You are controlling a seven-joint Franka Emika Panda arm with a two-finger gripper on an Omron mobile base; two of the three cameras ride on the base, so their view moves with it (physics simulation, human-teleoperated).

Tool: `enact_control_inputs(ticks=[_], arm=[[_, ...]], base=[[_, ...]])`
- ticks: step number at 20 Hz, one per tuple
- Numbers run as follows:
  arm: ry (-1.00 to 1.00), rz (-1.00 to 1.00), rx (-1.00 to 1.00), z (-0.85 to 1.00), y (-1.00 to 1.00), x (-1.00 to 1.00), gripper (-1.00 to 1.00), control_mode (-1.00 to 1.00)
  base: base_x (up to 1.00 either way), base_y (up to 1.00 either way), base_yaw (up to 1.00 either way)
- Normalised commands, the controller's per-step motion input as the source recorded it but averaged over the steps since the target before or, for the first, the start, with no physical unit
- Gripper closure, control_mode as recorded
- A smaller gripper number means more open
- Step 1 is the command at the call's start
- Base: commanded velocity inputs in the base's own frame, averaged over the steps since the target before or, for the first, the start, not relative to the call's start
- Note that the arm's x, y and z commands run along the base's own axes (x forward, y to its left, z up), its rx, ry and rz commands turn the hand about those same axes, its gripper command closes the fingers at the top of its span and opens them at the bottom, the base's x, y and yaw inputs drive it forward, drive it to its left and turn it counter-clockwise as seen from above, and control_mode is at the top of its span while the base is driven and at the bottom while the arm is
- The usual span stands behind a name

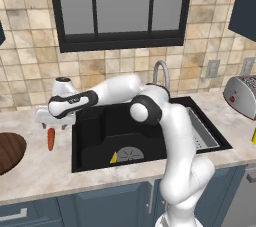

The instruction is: Remove the carrot and lemon wedge from the sink. Then move the bowl and cup from the counter to the sink for washing.

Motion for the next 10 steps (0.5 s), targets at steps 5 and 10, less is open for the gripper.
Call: enact_control_inputs(ticks=[5, 10], arm=[[-0.04, 0.0, 0.0, 0.15, -0.29, -0.27, -1.0, -1.0], [-0.07, 0.0, 0.0, 0.15, -0.33, -0.24, -1.0, -1.0]], base=[[0.0, 0.0, 0.0], [0.0, 0.0, 0.0]])
